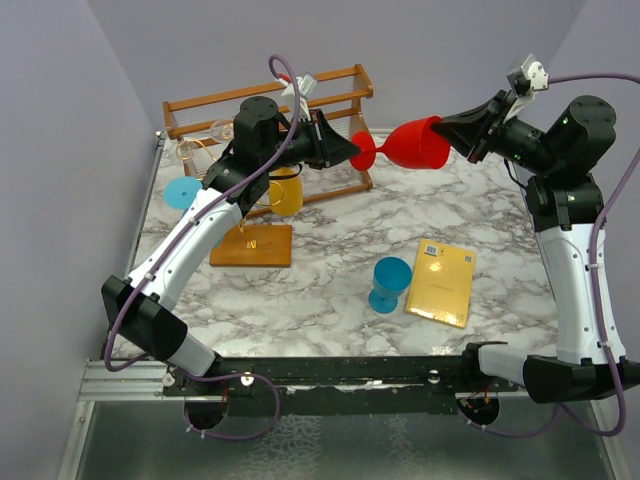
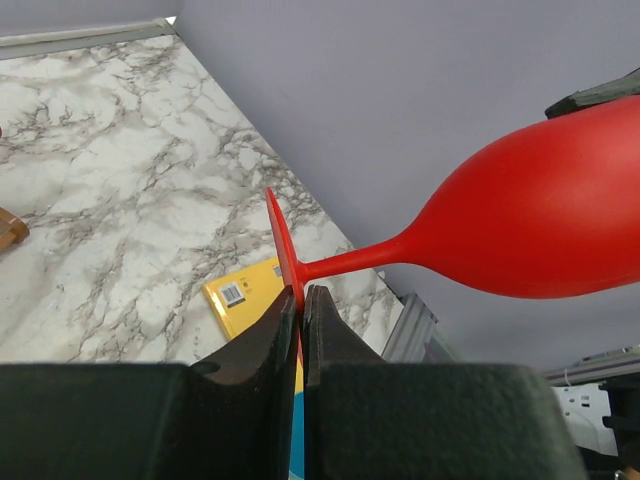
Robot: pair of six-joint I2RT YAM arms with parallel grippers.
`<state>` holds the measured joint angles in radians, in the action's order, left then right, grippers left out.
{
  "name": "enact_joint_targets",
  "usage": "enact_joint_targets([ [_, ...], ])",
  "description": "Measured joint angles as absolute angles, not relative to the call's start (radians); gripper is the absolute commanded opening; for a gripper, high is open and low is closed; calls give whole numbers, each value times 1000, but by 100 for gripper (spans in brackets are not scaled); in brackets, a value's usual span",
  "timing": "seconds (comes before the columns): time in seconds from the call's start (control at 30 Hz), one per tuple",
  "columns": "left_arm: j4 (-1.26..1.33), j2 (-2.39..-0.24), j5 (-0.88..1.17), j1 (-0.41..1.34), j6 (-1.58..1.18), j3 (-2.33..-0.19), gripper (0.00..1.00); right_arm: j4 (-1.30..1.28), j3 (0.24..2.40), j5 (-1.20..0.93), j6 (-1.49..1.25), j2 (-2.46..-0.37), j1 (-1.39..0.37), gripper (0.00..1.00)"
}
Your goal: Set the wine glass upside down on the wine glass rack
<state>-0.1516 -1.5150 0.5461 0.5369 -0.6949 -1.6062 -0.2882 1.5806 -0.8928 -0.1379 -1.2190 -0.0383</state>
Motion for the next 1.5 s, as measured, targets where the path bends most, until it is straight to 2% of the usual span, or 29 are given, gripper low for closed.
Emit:
enact_joint_targets([
  [0.17, -152, -1515, 522, 537, -656, -1606, 0, -287, 1575, -923, -121, -1219, -39, 16],
  [0.53, -183, -1478, 480, 536, -484, -1606, 0, -373, 1573, -985, -49, -1219, -40, 60],
  [0.77, -236, -1414, 447, 523, -353, -1610, 0, -467, 1606, -953, 35, -1215, -40, 83],
  [1.17, -454, -1268, 373, 506, 67, -1694, 0, -659, 1617, -848, 326, -1163, -40, 93],
  [1.5, -789, -1137, 344, 476, 585, -1801, 0, -646, 1388, -848, 459, -1160, -40, 94],
])
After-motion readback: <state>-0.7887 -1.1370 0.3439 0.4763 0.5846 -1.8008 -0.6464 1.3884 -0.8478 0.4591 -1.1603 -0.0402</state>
